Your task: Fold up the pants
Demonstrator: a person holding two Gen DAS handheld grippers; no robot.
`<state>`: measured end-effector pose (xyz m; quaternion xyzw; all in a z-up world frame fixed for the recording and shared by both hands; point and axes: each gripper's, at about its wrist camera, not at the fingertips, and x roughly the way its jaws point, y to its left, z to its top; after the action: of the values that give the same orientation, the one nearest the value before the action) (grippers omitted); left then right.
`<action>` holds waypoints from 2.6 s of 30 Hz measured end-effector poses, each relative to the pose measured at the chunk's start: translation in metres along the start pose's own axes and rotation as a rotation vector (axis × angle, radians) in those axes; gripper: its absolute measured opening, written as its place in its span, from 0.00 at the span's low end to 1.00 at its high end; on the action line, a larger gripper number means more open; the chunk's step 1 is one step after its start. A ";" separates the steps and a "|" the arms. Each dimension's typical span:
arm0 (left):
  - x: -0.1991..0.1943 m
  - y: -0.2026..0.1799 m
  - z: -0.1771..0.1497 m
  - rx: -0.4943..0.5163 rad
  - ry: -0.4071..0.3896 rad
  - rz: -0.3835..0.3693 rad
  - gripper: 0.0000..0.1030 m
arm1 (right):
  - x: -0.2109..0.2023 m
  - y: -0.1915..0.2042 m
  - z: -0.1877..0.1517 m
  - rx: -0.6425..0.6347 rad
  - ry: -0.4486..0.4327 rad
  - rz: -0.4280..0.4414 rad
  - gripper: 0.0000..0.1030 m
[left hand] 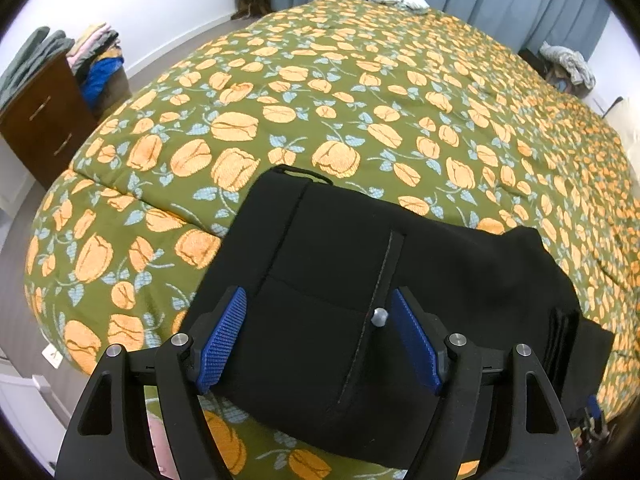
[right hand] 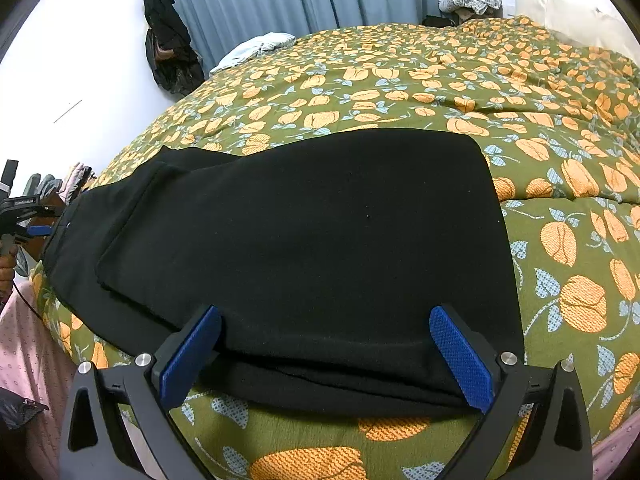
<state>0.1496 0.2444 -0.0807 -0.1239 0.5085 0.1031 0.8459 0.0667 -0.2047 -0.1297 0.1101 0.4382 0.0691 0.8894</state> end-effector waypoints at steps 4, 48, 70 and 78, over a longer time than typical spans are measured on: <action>-0.008 0.012 0.010 -0.034 -0.007 -0.037 0.75 | 0.000 0.000 0.000 -0.001 0.001 -0.001 1.00; -0.096 -0.056 0.017 -0.005 -0.024 -0.424 0.03 | 0.004 0.004 0.000 0.007 -0.005 -0.025 1.00; -0.141 -0.388 -0.078 0.634 0.084 -0.579 0.49 | 0.003 0.005 -0.001 -0.010 -0.007 -0.024 1.00; -0.169 -0.241 -0.032 0.488 -0.202 -0.308 0.76 | 0.004 0.003 0.003 -0.006 0.012 -0.015 1.00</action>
<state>0.1169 -0.0029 0.0797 0.0182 0.4068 -0.1398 0.9026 0.0712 -0.2012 -0.1303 0.1038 0.4442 0.0646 0.8876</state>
